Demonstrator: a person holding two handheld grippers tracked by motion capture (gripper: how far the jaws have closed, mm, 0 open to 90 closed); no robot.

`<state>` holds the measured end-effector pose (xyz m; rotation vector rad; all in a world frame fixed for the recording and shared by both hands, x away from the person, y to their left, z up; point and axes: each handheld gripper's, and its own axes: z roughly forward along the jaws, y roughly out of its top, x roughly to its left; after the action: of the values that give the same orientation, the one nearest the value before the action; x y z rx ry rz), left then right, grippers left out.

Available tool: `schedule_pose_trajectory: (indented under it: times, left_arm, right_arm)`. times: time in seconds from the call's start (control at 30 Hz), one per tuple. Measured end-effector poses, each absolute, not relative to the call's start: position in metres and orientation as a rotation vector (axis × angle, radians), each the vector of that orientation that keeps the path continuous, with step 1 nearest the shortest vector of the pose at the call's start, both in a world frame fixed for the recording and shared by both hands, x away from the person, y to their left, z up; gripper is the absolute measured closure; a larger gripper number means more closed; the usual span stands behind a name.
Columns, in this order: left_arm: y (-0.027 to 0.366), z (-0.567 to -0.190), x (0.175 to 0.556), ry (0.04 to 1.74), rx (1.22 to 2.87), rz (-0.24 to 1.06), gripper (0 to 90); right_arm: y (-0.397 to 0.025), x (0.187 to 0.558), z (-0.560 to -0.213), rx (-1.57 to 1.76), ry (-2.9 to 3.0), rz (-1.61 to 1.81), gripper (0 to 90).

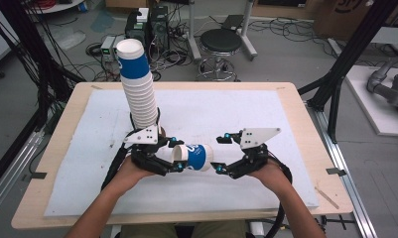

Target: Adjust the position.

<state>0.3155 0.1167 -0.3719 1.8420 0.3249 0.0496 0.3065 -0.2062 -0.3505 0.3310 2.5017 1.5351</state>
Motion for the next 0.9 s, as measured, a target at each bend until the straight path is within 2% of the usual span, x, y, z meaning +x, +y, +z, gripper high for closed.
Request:
schedule_pose_trajectory:
  times: [0.4,0.9]
  left_arm:
    - [0.122,-0.381,0.313,0.326,1.791,0.048,29.8]
    - [0.122,-0.382,0.311,0.296,1.743,0.024,29.9]
  right_arm:
    - [-0.222,0.301,-0.374,0.529,2.398,1.649,19.8]
    - [-0.226,0.299,-0.391,0.519,2.421,1.726,18.9]
